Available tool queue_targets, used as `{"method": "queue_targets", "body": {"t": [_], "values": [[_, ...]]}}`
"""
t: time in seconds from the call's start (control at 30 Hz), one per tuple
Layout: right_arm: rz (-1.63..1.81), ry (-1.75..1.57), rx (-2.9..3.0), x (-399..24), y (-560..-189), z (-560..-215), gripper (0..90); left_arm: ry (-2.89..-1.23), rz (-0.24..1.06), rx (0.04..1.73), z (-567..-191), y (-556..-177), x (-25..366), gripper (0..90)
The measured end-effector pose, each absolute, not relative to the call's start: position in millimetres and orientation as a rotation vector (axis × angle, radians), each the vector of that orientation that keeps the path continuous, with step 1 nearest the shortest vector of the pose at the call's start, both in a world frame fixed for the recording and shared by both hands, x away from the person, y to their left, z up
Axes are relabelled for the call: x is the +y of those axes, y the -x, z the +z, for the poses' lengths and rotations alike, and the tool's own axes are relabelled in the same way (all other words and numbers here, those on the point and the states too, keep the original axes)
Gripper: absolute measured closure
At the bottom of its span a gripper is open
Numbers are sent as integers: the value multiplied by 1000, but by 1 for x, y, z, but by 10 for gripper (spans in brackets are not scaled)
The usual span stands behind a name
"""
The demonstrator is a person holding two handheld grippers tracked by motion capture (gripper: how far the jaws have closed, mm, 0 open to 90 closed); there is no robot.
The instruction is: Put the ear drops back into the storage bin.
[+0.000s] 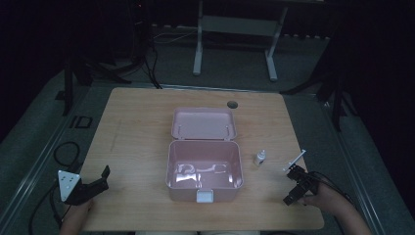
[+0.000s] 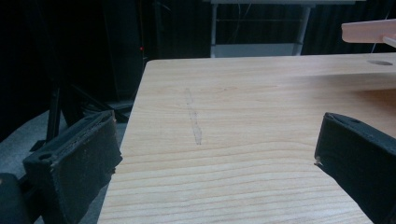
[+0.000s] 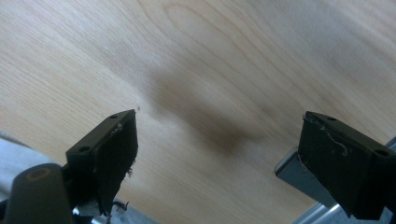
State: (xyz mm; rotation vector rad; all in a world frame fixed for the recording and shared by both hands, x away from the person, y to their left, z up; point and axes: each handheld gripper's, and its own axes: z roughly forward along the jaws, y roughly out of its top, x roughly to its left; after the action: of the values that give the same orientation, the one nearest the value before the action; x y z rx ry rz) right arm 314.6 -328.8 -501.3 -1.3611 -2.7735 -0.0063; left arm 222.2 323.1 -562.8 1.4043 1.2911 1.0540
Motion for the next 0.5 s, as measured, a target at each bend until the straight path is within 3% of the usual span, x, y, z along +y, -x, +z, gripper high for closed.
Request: {"method": "queue_targets", "body": {"t": [0.5], "values": [[-19, 1343, -2774, -317, -341, -494, 134, -1405, 1053, 1290, -563, -222, 323, 3]]}}
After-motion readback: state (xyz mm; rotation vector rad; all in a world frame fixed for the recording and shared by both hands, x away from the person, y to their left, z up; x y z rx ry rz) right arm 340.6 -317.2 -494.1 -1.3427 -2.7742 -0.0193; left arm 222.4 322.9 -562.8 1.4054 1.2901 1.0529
